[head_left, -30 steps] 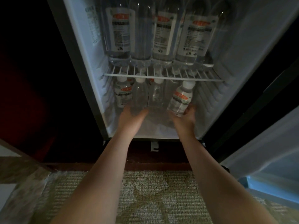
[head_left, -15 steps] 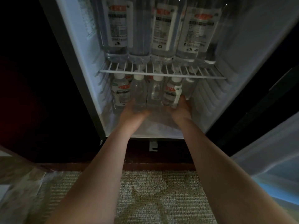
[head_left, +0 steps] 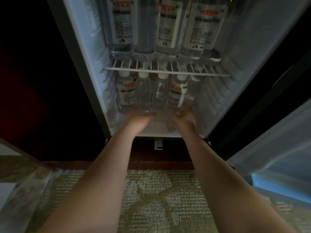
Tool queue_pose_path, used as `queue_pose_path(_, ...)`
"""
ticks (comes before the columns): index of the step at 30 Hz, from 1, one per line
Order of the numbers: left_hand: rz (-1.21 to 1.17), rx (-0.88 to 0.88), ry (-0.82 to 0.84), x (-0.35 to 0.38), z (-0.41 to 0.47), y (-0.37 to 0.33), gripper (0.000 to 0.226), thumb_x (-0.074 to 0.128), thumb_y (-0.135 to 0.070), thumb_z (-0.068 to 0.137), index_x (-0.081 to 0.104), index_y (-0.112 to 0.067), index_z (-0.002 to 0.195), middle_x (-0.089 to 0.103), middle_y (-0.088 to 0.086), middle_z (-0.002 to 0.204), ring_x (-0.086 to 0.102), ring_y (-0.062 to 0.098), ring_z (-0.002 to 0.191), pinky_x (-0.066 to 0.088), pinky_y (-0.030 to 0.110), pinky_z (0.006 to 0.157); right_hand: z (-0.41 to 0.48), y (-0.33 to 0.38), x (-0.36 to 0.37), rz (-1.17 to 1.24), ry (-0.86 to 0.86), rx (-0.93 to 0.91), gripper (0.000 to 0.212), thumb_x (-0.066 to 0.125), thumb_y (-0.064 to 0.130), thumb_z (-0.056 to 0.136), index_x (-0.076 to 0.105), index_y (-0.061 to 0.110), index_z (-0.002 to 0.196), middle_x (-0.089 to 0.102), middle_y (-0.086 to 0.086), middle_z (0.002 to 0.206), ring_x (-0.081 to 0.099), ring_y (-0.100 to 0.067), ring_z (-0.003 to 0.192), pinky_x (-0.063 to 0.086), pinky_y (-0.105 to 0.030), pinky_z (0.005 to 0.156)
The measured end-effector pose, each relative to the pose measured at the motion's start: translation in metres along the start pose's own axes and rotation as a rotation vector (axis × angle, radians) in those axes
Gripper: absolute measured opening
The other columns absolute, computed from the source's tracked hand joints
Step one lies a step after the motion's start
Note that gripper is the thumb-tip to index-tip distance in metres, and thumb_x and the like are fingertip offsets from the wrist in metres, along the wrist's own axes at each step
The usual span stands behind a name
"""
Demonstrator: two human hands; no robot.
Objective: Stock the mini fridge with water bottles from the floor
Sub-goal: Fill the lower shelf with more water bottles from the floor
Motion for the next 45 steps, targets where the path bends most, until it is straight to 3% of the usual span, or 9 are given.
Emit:
queue_pose_path(3,0.096,-0.06,0.085,0.003,-0.011,0.004,0.057,0.054,-0.046,0.09,0.044,-0.015,0.137,0.048,0.006,0.136,0.048,0.025,0.121,0.04,0.042,0.103,-0.016,-0.007,0.016,0.029,0.221,0.098,0.023,0.063,0.039,0.087,0.054,0.018,0.089,0.063,-0.005,0.091,0.061,-0.022,0.082,0.054,-0.034,0.076)
queue_pose_path(8,0.221,-0.075,0.192,-0.005,-0.038,0.001,0.051,0.054,-0.043,0.089,0.049,-0.016,0.133,0.055,0.006,0.125,0.055,0.023,0.11,0.046,0.042,0.096,-0.065,0.002,0.013,-0.198,0.586,0.173,0.033,0.055,0.039,0.094,0.053,0.014,0.115,0.062,0.0,0.085,0.06,-0.016,0.077,0.049,-0.032,0.076)
queue_pose_path(12,0.309,-0.038,0.209,-0.021,-0.073,-0.011,0.046,0.054,-0.037,0.091,0.05,-0.014,0.131,0.055,0.008,0.125,0.055,0.025,0.11,0.044,0.032,0.081,-0.097,0.03,-0.017,-0.294,0.596,0.11,0.043,0.054,0.038,0.094,0.05,0.012,0.128,0.063,-0.004,0.101,0.062,-0.018,0.087,0.049,-0.033,0.084)
queue_pose_path(15,0.348,-0.005,0.183,-0.038,-0.107,-0.025,0.043,0.055,-0.037,0.091,0.055,-0.011,0.125,0.058,0.009,0.119,0.058,0.024,0.102,0.043,0.027,0.067,-0.127,0.063,-0.048,-0.34,0.587,0.031,0.043,0.052,0.039,0.095,0.05,0.013,0.129,0.061,-0.004,0.103,0.059,-0.017,0.083,0.046,-0.03,0.076)
queue_pose_path(24,0.365,0.097,0.0,-0.115,-0.214,-0.076,0.03,0.051,-0.027,0.093,0.061,-0.004,0.11,0.061,0.012,0.111,0.059,0.026,0.101,0.042,0.028,0.064,-0.244,0.162,-0.111,-0.35,0.521,-0.189,0.031,0.053,0.034,0.094,0.054,0.012,0.116,0.061,-0.006,0.098,0.057,-0.016,0.07,0.043,-0.028,0.062)
queue_pose_path(28,0.331,0.096,-0.067,-0.151,-0.262,-0.065,0.016,0.049,-0.025,0.095,0.052,-0.01,0.093,0.051,0.008,0.09,0.052,0.023,0.084,0.034,0.028,0.055,-0.303,0.182,-0.113,-0.356,0.475,-0.26,0.041,0.053,0.033,0.094,0.052,0.006,0.125,0.067,-0.011,0.101,0.06,-0.016,0.066,0.048,-0.031,0.065)
queue_pose_path(33,0.311,0.031,-0.141,-0.196,-0.316,-0.026,0.015,0.046,-0.021,0.095,0.047,-0.015,0.081,0.044,0.001,0.074,0.041,0.017,0.06,0.034,0.029,0.053,-0.385,0.2,-0.087,-0.387,0.576,-0.334,0.028,0.053,0.032,0.096,0.058,0.006,0.104,0.069,-0.017,0.103,0.061,-0.018,0.063,0.047,-0.028,0.057)
queue_pose_path(41,0.336,-0.097,-0.257,-0.253,-0.41,0.07,0.025,0.045,-0.015,0.094,0.063,-0.001,0.102,0.062,0.018,0.101,0.059,0.032,0.091,0.043,0.034,0.07,-0.506,0.203,-0.015,-0.384,0.702,-0.403,0.033,0.055,0.036,0.092,0.062,0.007,0.107,0.071,-0.012,0.097,0.069,-0.027,0.084,0.053,-0.036,0.073)
queue_pose_path(45,0.313,-0.208,-0.332,-0.271,-0.451,0.139,0.031,0.045,-0.015,0.093,0.062,0.005,0.109,0.063,0.023,0.115,0.058,0.037,0.108,0.049,0.039,0.085,-0.558,0.188,0.021,-0.419,0.771,-0.429,0.031,0.055,0.034,0.091,0.063,0.009,0.107,0.069,-0.011,0.101,0.068,-0.026,0.086,0.051,-0.035,0.068)
Point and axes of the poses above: each hand's wrist, its own z-axis towards the middle knuckle, its own x-axis out of the palm, y = z × x, the point moved 7 cm from there along z, towards the middle knuckle
